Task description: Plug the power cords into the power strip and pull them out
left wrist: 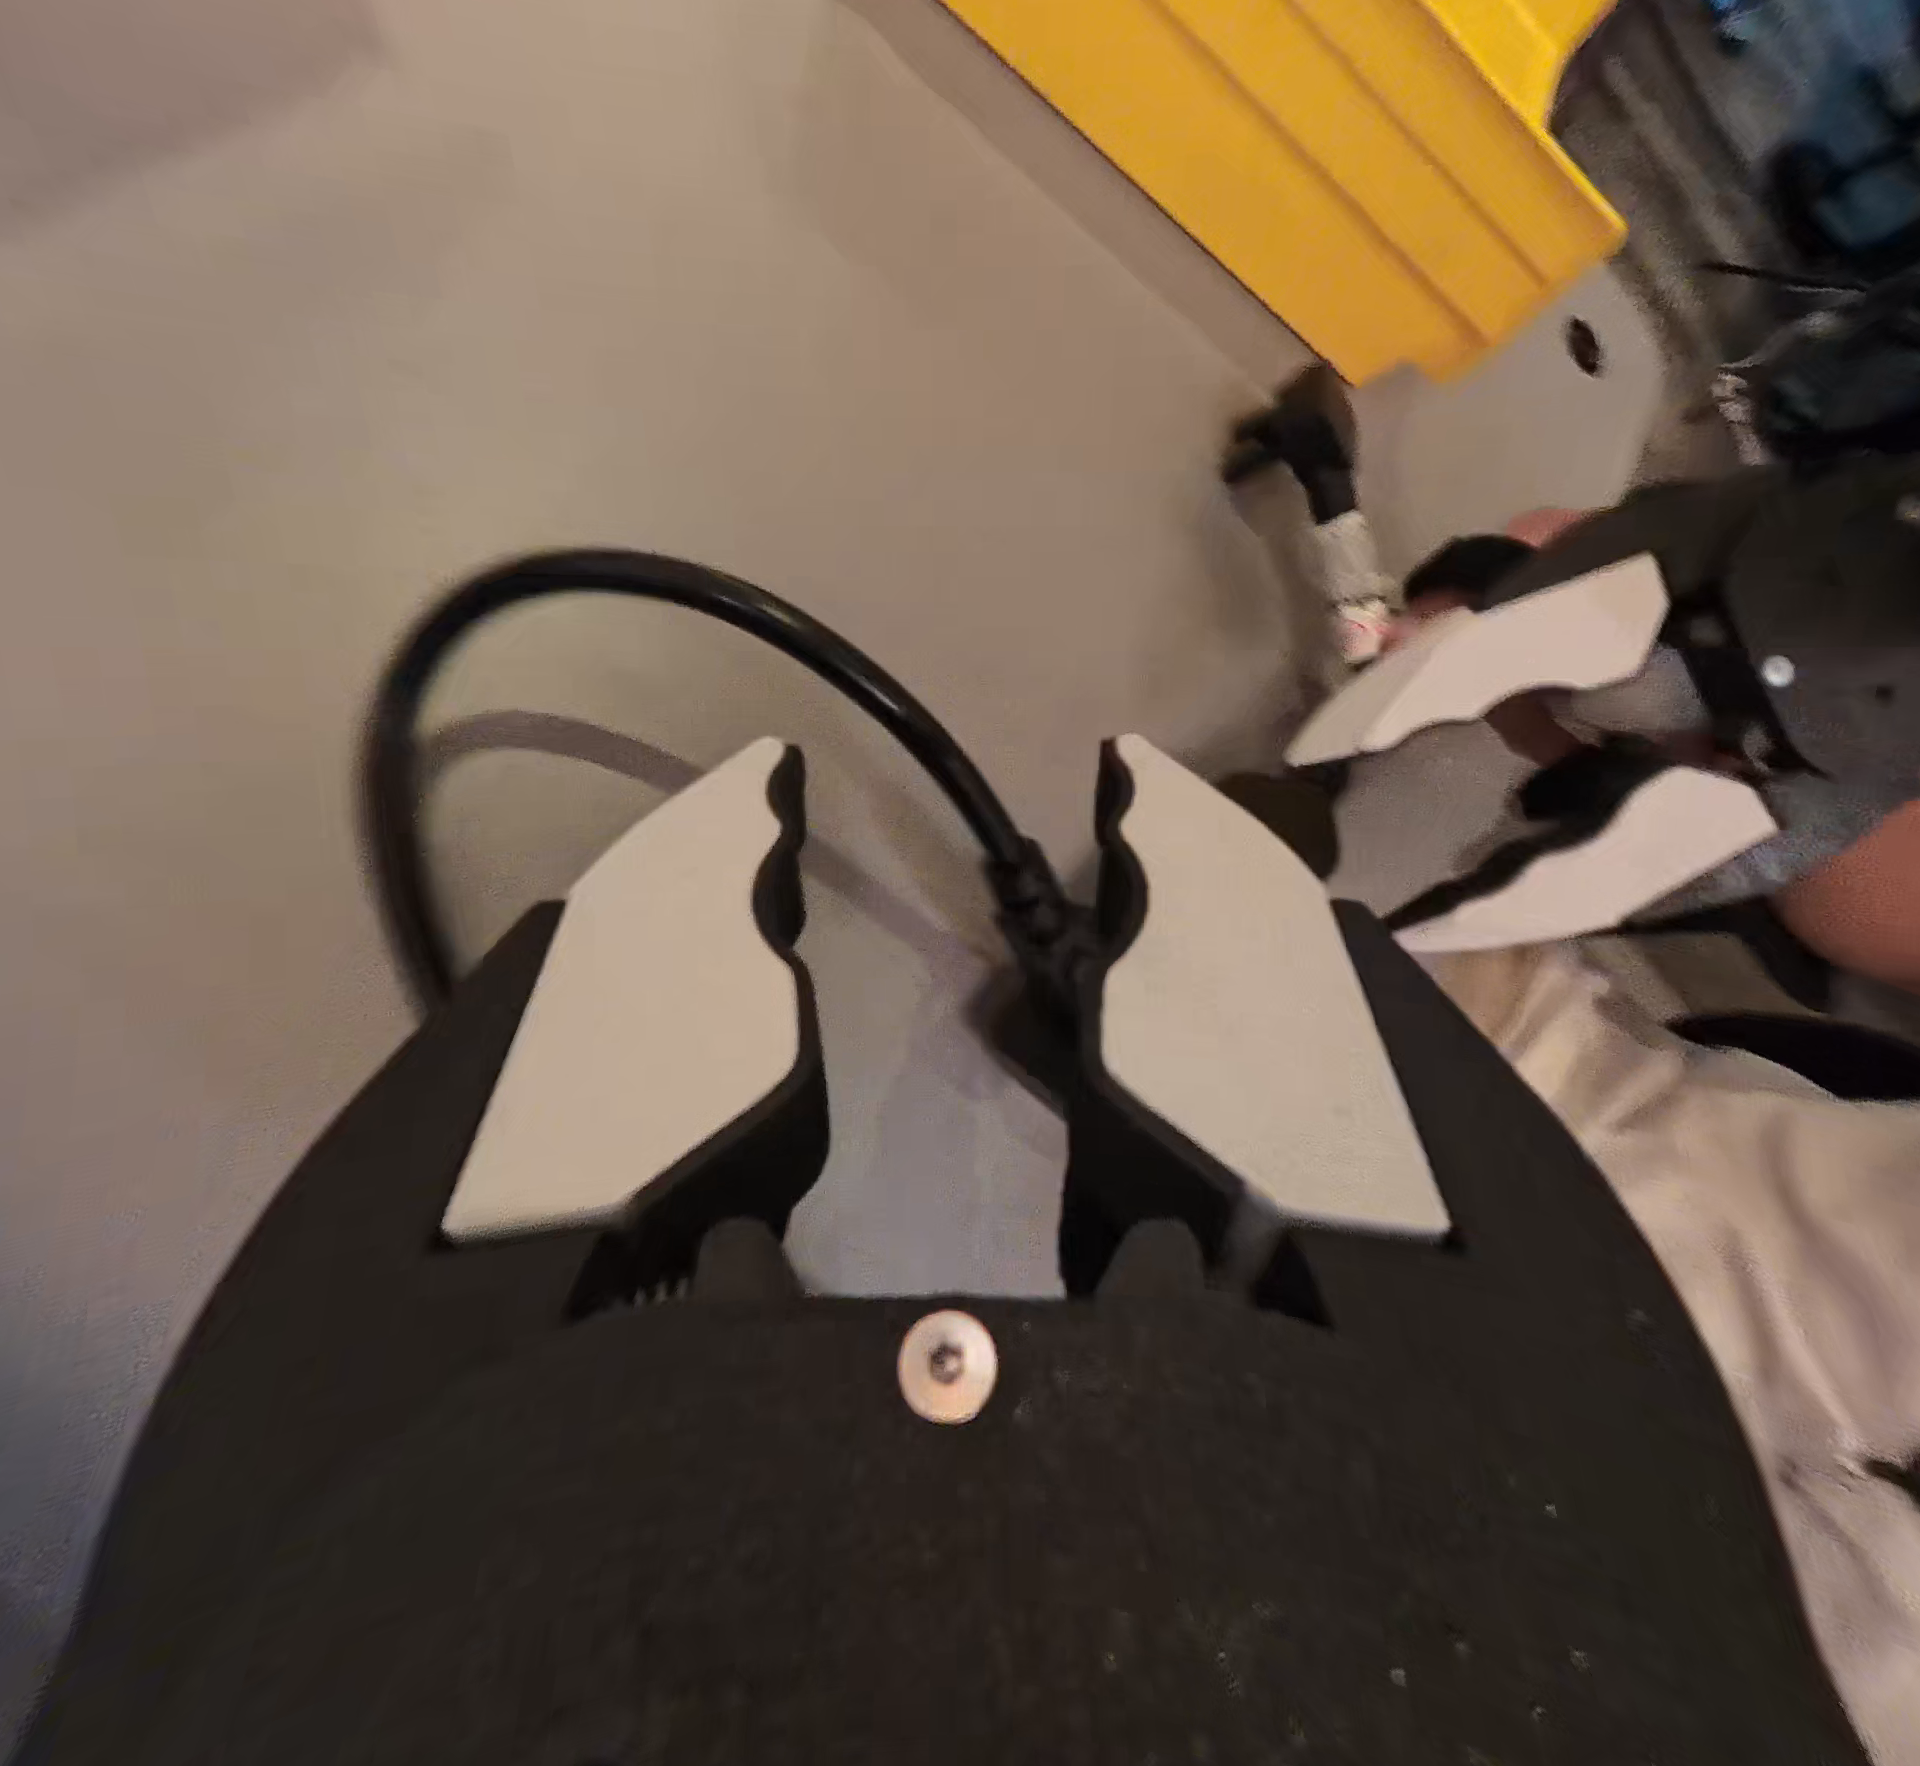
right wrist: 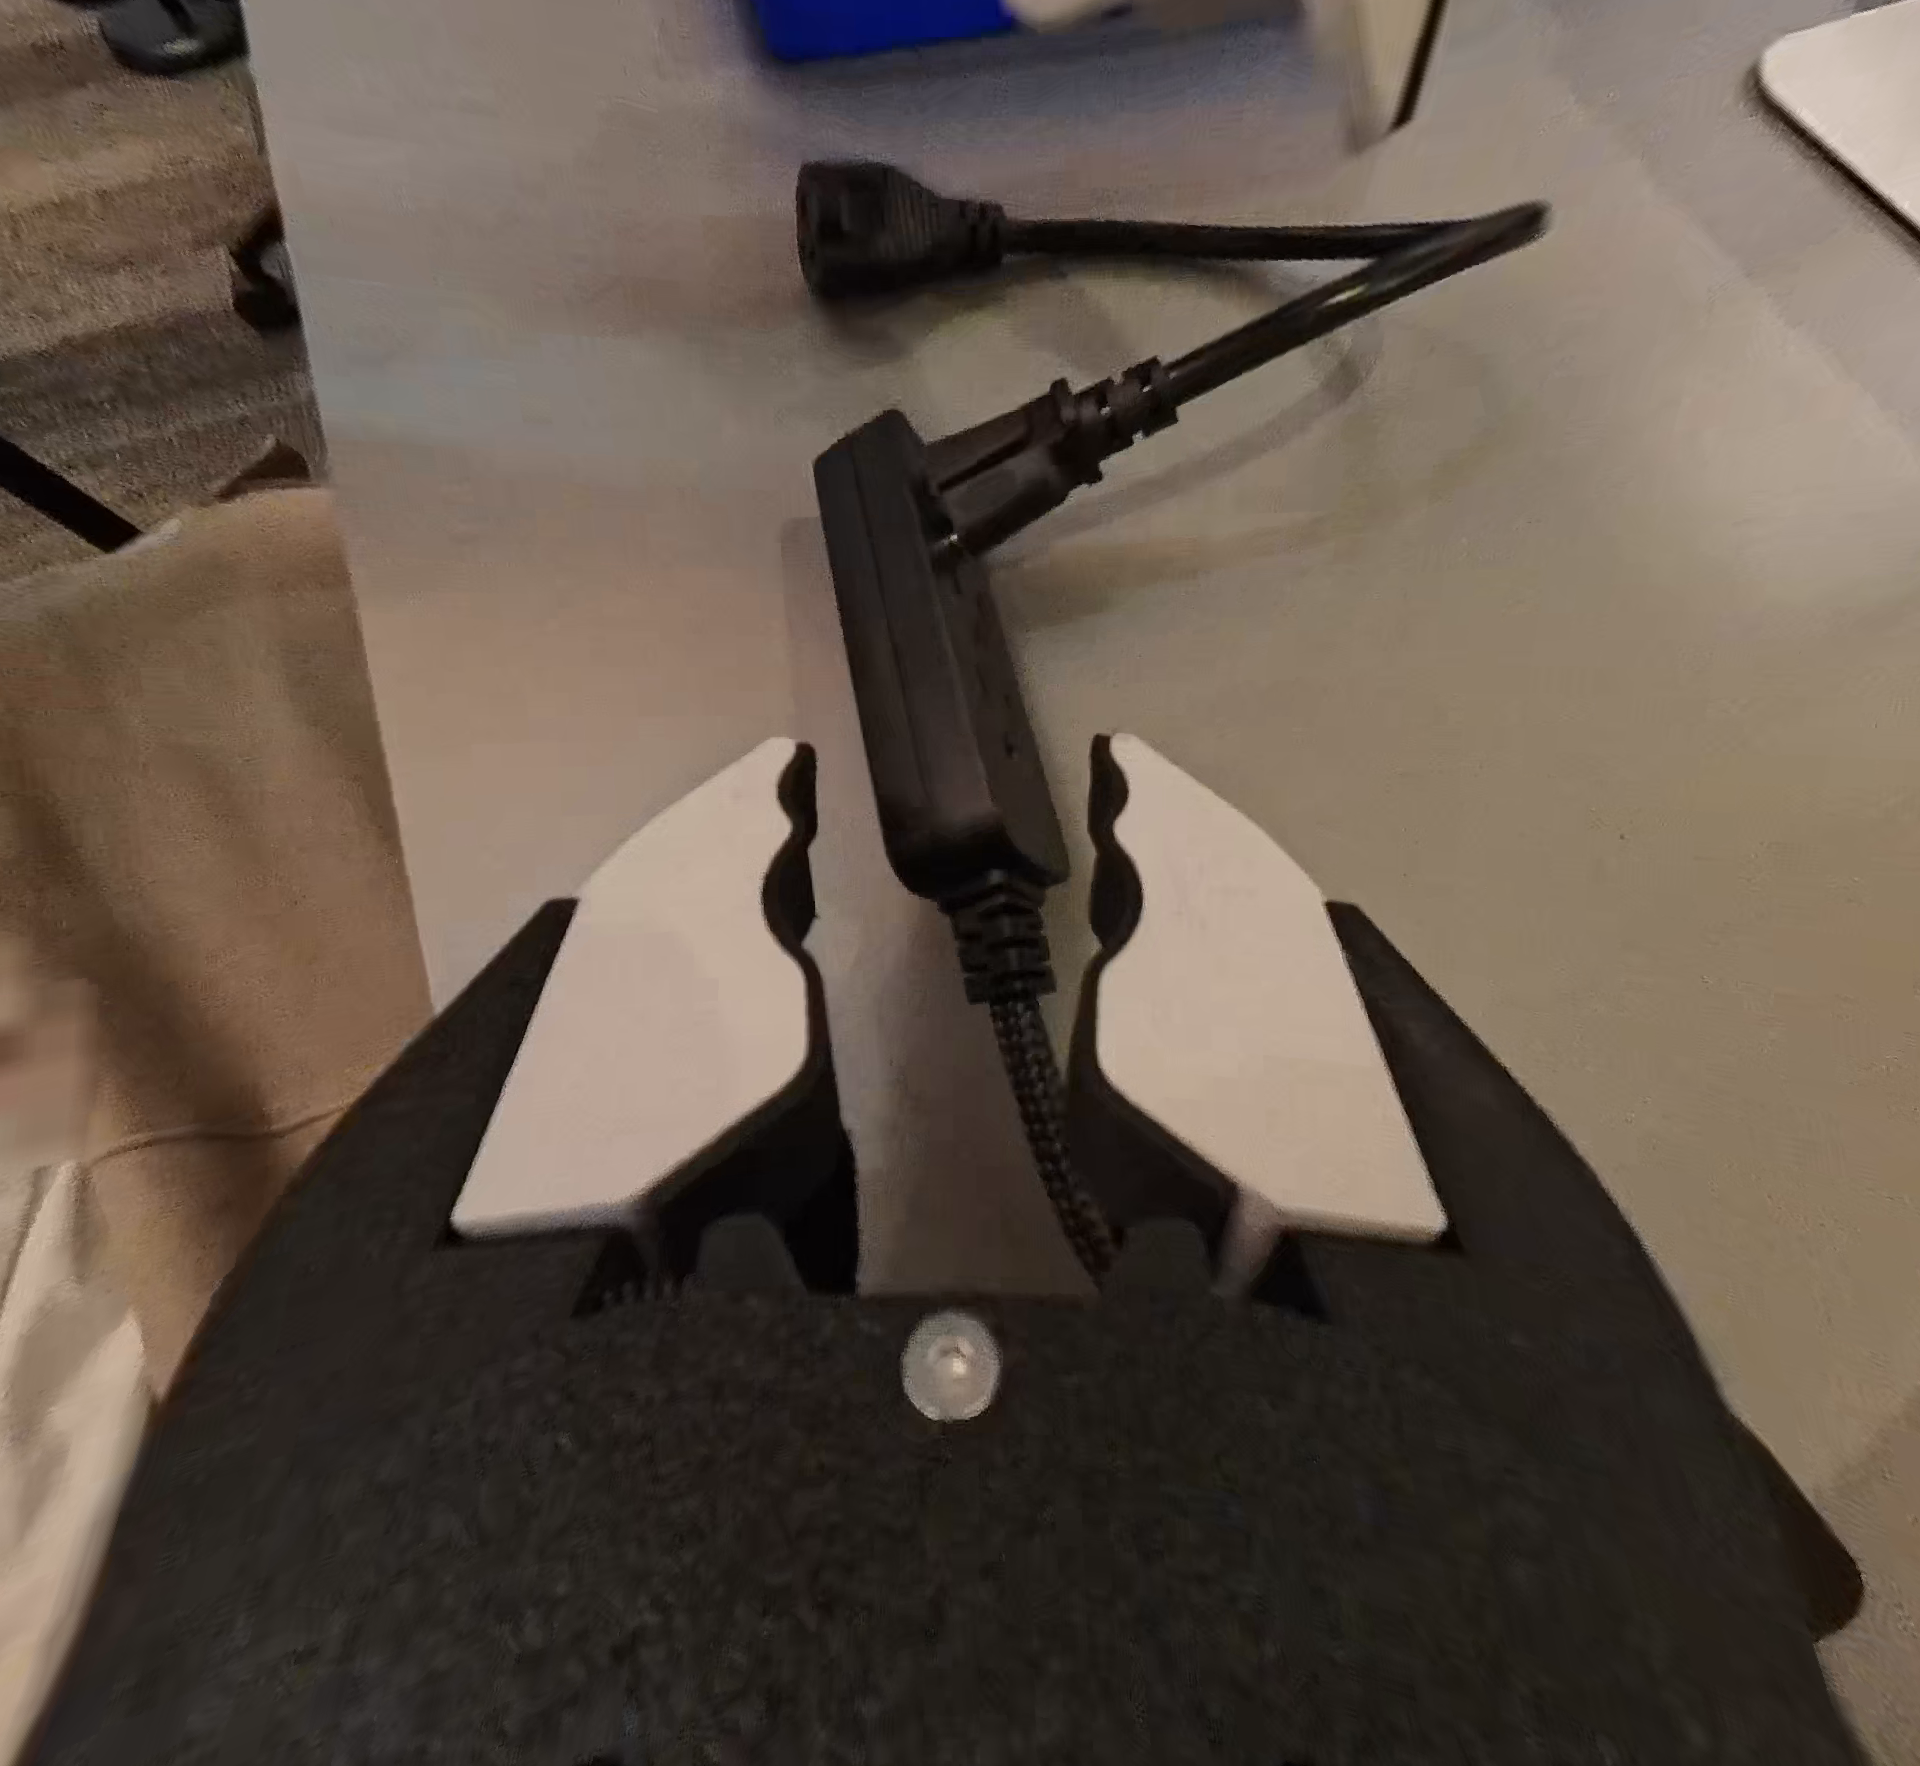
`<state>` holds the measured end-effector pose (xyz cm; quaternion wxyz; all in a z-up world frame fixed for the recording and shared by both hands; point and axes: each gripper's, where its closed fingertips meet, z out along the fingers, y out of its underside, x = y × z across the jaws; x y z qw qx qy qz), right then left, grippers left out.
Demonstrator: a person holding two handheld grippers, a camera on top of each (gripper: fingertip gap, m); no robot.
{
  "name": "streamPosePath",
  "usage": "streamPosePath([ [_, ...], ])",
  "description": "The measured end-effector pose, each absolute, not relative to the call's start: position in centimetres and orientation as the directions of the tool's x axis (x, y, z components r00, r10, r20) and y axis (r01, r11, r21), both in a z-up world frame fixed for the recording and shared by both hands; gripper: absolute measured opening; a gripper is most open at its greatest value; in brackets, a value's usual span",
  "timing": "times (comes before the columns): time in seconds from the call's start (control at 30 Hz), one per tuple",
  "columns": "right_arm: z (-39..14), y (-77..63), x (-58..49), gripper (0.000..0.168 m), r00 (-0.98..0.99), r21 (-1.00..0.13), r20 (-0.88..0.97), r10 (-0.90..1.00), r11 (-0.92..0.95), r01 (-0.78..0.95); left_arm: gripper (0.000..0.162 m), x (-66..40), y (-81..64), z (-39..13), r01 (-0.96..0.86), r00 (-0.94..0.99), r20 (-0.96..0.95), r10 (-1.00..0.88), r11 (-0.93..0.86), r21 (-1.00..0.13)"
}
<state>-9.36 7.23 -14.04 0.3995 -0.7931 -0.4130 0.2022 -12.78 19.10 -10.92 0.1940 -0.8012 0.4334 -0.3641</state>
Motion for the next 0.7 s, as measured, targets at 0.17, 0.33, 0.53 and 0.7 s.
streamPosePath([
  [0.17, -13.7, 7.6, -11.0, 0.031, 0.593, -0.842, -0.030, 0.805, -0.340, 0.419, 0.058, -11.8, 16.2, -13.5, -0.512, 0.320, 0.531, -0.785, -0.614, -0.601],
  [0.33, -16.0, 7.4, -12.3, 0.020, 0.583, -0.792, 0.050, 0.811, -0.324, 0.518, 0.011, -10.3, 15.7, -12.5, -0.379, 0.172, 0.715, -0.678, -0.716, -0.587],
  [0.53, -17.2, 7.5, -11.2, 0.026, 0.611, -0.757, 0.110, 0.784, -0.332, 0.563, 0.008, -10.5, 12.7, -9.4, -0.330, -0.006, 0.570, -0.822, -0.536, -0.777],
  [0.7, -17.4, 8.0, -11.0, 0.023, 0.594, -0.733, 0.141, 0.792, -0.320, 0.601, 0.008, -12.2, 10.6, -9.5, -0.358, -0.009, 0.347, -0.938, -0.321, -0.877],
])
